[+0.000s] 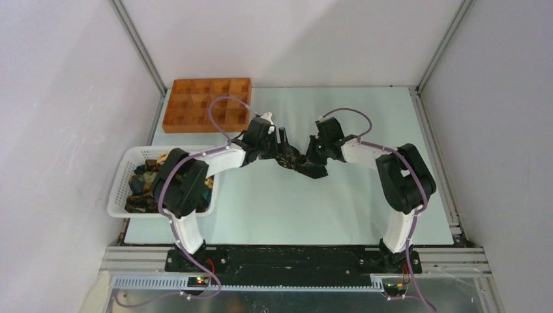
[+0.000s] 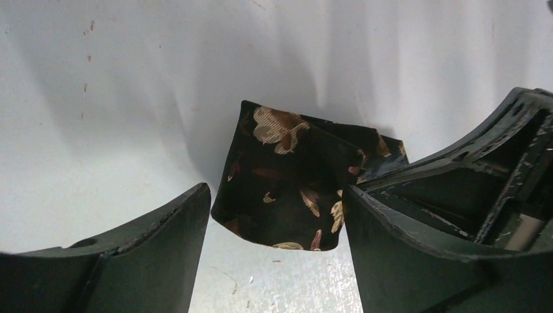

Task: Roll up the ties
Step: Roll the tie at the center of the board.

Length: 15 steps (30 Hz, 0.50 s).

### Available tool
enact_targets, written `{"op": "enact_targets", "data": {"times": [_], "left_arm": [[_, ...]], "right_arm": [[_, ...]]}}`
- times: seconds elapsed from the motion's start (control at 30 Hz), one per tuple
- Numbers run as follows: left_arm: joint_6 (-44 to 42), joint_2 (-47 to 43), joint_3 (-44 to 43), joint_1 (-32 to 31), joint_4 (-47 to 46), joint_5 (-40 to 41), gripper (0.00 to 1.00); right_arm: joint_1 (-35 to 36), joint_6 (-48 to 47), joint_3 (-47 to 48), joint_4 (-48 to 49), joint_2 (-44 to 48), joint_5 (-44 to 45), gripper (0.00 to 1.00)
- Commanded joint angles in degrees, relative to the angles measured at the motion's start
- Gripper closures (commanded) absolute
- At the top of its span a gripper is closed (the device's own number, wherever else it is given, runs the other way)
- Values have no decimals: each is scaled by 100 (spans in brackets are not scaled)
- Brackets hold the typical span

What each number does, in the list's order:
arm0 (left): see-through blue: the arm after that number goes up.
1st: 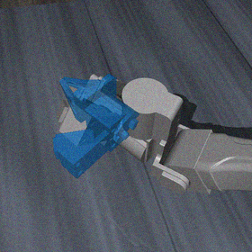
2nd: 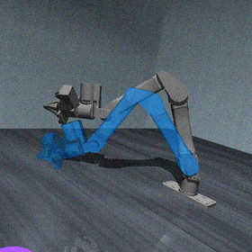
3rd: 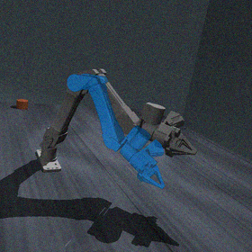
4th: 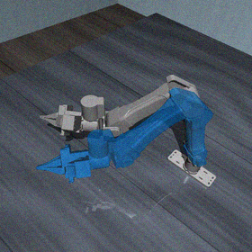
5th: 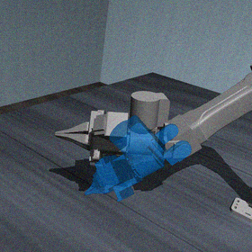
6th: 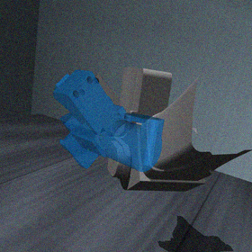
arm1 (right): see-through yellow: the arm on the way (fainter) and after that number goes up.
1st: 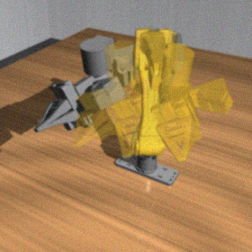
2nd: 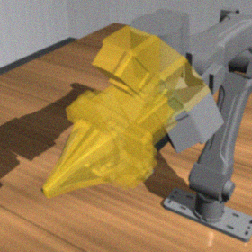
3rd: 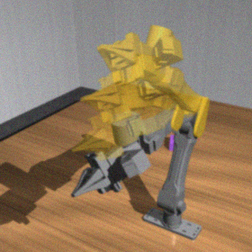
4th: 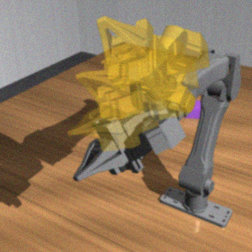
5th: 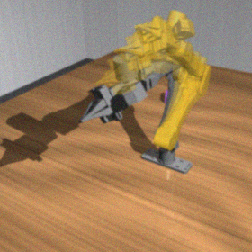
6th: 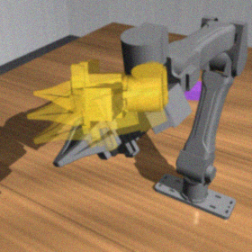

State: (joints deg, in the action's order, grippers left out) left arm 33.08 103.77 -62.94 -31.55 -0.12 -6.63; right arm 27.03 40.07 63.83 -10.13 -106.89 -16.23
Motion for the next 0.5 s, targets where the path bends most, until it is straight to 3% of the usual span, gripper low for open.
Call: {"op": "enact_targets", "data": {"times": [0.0, 0.17, 0.47], "left_arm": [[55, 0, 71, -35, -235, -27, 21], [124, -175, 124, -27, -208, 176, 20], [201, -446, 201, 71, -302, 289, 20]], "right_arm": [[-13, -63, 10, 178, 142, 26, 99], [-17, -244, -24, 129, 451, 171, 96], [-69, -365, -44, -82, 891, 179, 83]]}}
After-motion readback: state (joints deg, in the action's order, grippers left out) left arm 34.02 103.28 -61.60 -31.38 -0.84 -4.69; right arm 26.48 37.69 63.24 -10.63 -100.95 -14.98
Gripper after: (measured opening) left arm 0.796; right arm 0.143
